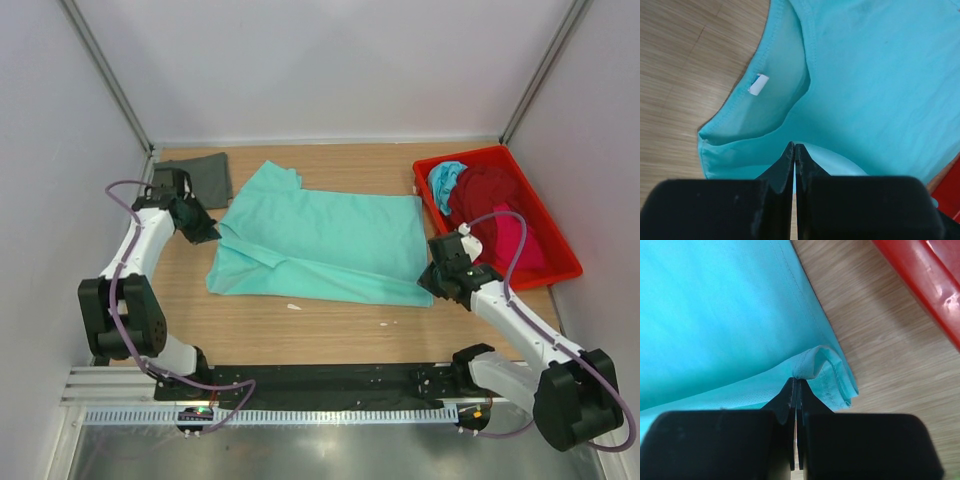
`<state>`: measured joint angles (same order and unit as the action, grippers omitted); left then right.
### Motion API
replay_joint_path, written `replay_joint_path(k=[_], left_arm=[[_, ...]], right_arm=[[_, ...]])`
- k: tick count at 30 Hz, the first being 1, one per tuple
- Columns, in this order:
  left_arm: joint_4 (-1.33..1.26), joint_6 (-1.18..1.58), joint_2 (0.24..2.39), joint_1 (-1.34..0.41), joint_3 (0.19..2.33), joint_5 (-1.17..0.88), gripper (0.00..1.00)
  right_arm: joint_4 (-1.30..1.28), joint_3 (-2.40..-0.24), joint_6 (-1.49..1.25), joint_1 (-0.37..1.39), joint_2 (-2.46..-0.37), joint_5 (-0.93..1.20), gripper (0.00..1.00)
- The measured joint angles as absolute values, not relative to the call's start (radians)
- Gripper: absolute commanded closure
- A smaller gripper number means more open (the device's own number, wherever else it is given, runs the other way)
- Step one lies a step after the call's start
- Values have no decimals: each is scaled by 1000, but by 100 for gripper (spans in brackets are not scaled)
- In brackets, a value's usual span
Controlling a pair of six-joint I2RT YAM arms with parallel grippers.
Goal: Fold and stack the t-shirts
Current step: Fold the tshirt
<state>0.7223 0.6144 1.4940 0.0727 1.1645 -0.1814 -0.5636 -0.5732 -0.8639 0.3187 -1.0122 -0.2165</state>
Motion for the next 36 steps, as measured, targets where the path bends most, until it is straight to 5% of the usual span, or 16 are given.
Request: replay_joint_path(k=[23,27,30,32,36], left_arm=[[761,574,1628,39,1173,11,100],[776,571,1649,39,1189,27,68],[804,569,1646,30,1233,76,54],[813,566,1622,-1,1259,155,49],[827,583,1505,-140,1254,223,54]], right_arm=[[-439,-689,-777,319,-1271,-263,96],[-447,-711,-759,319,-1282,-271,81],[-488,-760,-745,319,-1288,-277,74],[-519,-794,-736,319,-1283,-278,73],[-568,-805,-735,319,-1224,-260,74]])
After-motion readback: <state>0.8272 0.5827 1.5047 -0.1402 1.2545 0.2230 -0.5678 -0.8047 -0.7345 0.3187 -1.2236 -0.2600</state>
